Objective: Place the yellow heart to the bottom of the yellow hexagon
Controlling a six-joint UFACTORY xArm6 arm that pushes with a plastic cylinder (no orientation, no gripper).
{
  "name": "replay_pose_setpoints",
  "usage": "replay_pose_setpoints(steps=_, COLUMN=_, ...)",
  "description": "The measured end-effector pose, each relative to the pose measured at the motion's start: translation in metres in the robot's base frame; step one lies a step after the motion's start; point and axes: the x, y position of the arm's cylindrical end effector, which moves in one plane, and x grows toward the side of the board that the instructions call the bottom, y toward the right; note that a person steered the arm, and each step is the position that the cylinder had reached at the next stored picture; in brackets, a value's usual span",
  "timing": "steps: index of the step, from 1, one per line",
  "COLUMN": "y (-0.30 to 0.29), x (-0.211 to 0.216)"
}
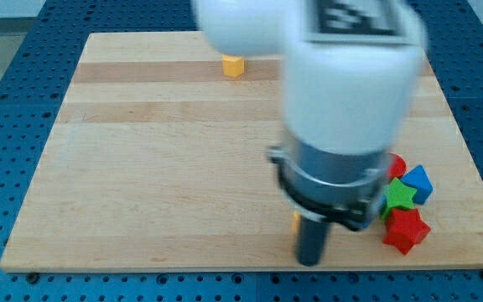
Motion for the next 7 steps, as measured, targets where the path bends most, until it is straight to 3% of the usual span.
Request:
replay_pose_setpoints(steps=1, y=0.014, x=-0.010)
replay_pose_setpoints(steps=2, y=0.003, x=-0.075)
replay_pose_setpoints(steps=3, y=-0.037, x=-0.099)
replay_pose_setpoints(steps=4, y=0.008, x=-0.060)
replay_pose_setpoints(steps=5, y=0.001, x=-0.025)
replay_pose_setpoints(steps=6, y=-0.047, x=-0.048)
replay_pose_setpoints(steps=7, y=-0.050, x=-0.108)
